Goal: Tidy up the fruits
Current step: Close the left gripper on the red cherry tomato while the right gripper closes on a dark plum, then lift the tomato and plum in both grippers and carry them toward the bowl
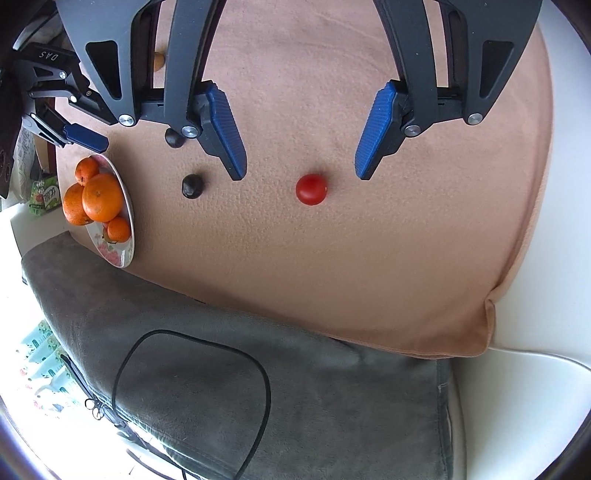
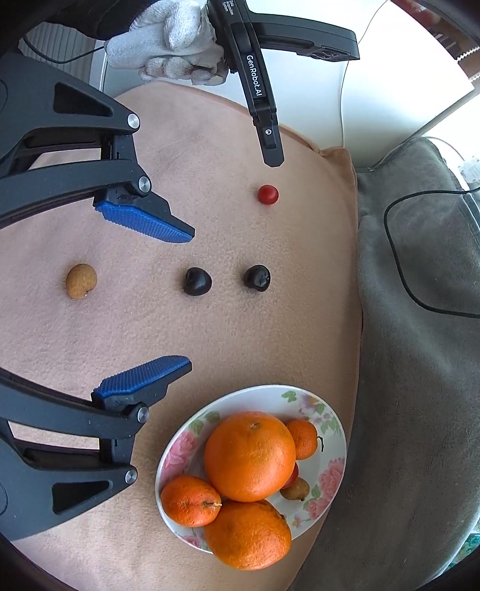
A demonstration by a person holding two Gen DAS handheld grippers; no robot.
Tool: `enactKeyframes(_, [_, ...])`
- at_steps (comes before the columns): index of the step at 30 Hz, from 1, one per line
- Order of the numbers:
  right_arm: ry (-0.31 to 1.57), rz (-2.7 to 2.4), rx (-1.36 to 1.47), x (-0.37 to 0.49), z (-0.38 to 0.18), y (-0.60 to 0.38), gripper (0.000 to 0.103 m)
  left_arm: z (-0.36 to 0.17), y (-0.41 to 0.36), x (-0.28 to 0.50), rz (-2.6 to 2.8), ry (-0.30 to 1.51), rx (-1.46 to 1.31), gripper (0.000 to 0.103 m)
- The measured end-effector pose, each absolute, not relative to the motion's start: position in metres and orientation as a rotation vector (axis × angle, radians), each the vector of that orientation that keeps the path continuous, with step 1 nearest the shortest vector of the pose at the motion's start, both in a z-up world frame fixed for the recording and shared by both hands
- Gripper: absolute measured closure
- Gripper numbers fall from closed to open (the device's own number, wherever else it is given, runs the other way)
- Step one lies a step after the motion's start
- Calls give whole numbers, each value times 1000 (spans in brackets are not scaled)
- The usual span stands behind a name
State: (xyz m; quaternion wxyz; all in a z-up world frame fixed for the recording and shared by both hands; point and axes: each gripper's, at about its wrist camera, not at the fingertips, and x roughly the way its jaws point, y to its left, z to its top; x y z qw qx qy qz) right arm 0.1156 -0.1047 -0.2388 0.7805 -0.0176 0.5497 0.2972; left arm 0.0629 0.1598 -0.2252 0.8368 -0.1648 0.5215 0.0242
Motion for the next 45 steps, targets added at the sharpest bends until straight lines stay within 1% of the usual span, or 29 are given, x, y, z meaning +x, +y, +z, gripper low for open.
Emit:
enactKeyframes(4, [1198, 648, -43, 119, -246, -94, 38, -236, 163, 69, 31, 1117, -348, 48])
enactKeyframes(7, [1214, 652, -53, 123, -254, -87, 52, -244, 165, 74, 23, 1126, -348, 51])
enactKeyframes(12, [1232, 652, -58, 129, -267, -77, 54, -253, 168, 82, 4, 1141, -338, 55])
enactKeyframes(14, [1241, 655, -62, 132, -272, -72, 58, -256, 168, 85, -2, 1147, -335, 56])
enactKeyframes(18, [1258, 657, -76, 135, -280, -63, 60, -262, 170, 89, -7, 1156, -337, 59])
enactKeyframes(28, [1272, 651, -106, 140, -289, -52, 61, -270, 170, 99, -24, 1164, -323, 62])
enactKeyframes(32, [1286, 648, -106, 142, -292, -53, 67, -275, 167, 104, -29, 1172, -324, 64])
enactKeyframes(36, [1290, 650, -117, 142, -295, -52, 68, -277, 161, 104, -31, 1174, -319, 65])
enactKeyframes(39, [1289, 650, -126, 142, -296, -50, 71, -278, 160, 106, -29, 1177, -318, 70])
enactKeyframes(41, [1293, 657, -122, 142, -298, -50, 77, -280, 155, 107, -24, 1177, -317, 73])
enactKeyframes(43, [1292, 657, -124, 142, -298, -49, 78, -280, 155, 107, -22, 1178, -318, 78])
enactKeyframes(45, [1292, 657, -122, 143, -298, -49, 78, -280, 155, 106, -23, 1178, -317, 80])
